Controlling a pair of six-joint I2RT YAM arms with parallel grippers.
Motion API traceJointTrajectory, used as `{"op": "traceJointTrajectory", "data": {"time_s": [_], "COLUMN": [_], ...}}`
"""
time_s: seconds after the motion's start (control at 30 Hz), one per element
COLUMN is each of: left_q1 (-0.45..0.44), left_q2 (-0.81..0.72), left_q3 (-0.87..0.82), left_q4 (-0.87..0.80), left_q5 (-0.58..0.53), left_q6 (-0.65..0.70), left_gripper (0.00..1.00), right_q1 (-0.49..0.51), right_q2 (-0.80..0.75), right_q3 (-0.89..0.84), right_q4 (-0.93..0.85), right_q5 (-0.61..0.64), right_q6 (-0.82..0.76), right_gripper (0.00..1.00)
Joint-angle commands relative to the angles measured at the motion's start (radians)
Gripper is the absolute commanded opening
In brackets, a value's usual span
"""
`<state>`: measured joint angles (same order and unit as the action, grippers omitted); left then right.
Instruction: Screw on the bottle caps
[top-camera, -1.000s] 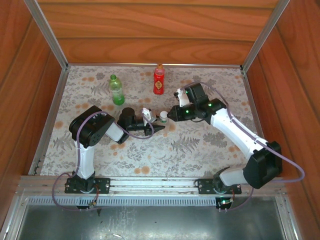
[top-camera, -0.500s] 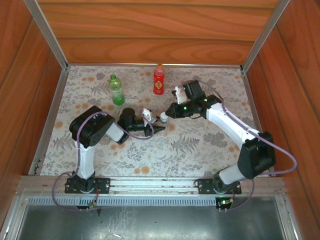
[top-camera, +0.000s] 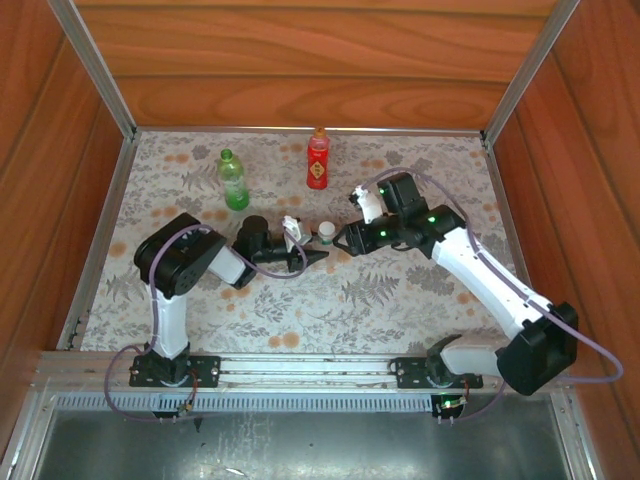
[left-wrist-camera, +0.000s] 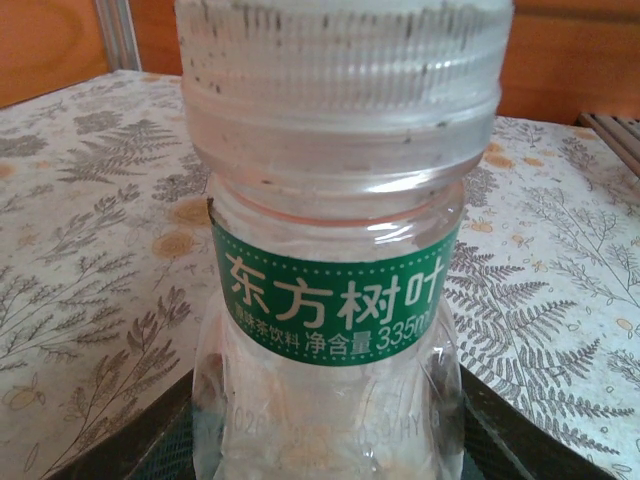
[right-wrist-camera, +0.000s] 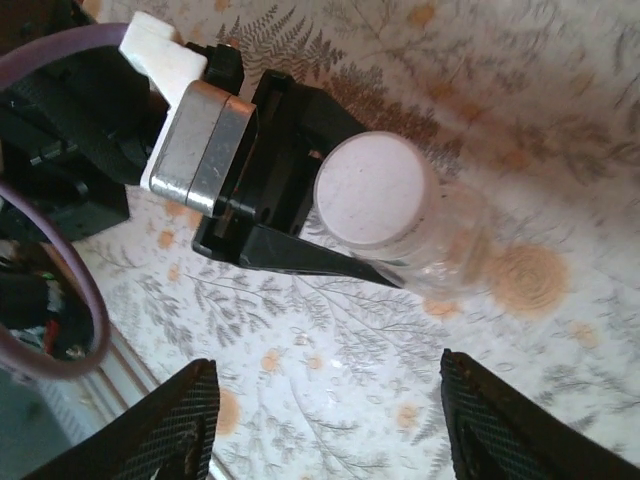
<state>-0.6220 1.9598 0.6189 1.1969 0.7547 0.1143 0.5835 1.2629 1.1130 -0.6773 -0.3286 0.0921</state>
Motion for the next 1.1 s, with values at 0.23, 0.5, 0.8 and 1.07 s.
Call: {"op": "traceJointTrajectory", "data": {"time_s": [0.23, 0.5, 0.8, 1.07], "left_q1": [-0.019, -0.037, -0.042, -0.042], "left_q2": [-0.287, -0.357, -0.404, -0.418], "left_q3": [-0.037, -0.056, -0.067, -0.07], "left_q4": [-0.372, -0.437, -0.467, -0.479], "left_q5": [-0.127, -0.207, -0.214, -0.218], "left_q6": [0.252, 0.333, 0.346, 0.349], "left_gripper": [0.5, 0.5, 0.5, 0.5], "right_q1": [0.049, 0.098, 0.169, 0.179], "right_q2": [-0.092, 0.062, 0.243, 0.314], "right_q3": [0.051, 0.211, 0.392, 0.435], "right_q4": [-0.117, -0.176, -0.284, -0.306], "right_q5": [0.047, 0.099, 0.162, 0.181], "right_q6": [-0.766, -0.964, -1.064, -1.078], "right_gripper": [0.74, 0.74, 0.72, 0.61]}}
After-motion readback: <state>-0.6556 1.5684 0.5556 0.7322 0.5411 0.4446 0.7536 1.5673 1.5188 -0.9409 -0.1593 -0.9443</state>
